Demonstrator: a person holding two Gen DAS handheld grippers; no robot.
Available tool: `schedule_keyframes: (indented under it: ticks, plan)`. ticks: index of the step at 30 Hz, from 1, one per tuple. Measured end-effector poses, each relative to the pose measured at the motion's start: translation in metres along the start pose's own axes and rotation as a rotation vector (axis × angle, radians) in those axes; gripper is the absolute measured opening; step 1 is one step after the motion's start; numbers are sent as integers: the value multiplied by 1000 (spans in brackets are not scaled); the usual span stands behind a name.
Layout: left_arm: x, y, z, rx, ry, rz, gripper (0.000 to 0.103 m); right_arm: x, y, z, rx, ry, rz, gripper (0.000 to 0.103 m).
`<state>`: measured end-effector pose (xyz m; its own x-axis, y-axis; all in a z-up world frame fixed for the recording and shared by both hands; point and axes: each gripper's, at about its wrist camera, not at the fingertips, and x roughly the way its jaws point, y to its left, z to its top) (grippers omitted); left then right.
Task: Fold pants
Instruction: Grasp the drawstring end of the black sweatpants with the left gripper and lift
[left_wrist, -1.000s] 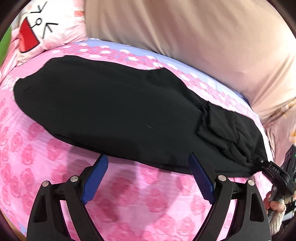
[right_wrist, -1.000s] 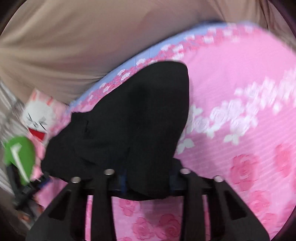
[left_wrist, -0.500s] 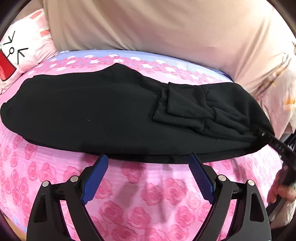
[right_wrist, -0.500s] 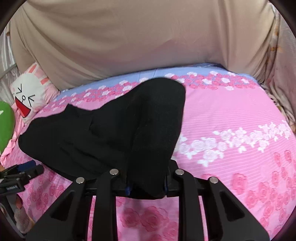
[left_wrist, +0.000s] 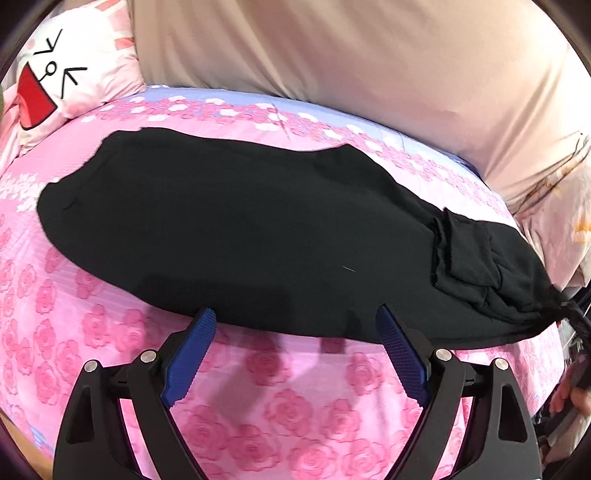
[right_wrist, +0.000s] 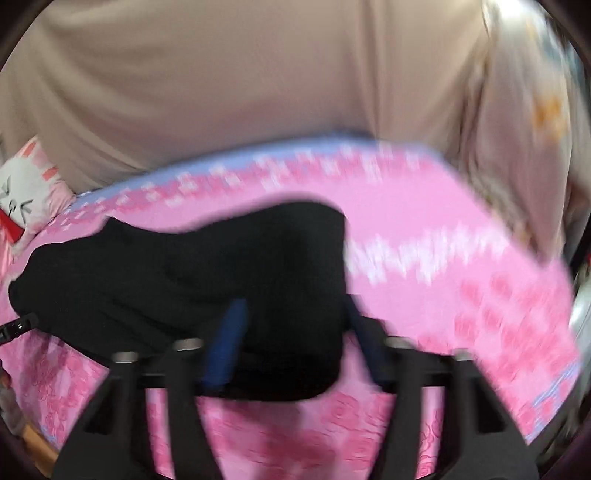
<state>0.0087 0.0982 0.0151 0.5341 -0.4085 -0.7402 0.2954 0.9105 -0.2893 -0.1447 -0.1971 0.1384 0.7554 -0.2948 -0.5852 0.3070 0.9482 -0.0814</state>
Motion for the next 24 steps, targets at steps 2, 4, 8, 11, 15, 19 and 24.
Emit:
schedule_keyframes:
  ticks: [2,4,8,11,15,19,24]
  plan:
    - [-7,6,0,-7,-16,-5,86,-2,36,4,-119,-44,-10,76]
    - [-18,15,1,-23,-47,-1,86,8,78,4,-254,-49,10,84]
    - [-35,52,8,-114,-80,-3,86,70,121,-9,-378,95,56,85]
    - [-41,94,13,-191,-89,66,86,116,120,-14,-349,211,56,32]
    - [-47,142,19,-285,-102,106,86,108,112,18,-210,178,140,11]
    - [-40,169,27,-347,-108,120,86,104,143,32,-201,176,296,6]
    - [-4,183,35,-439,-39,70,87,144,174,4,-263,276,287,12]
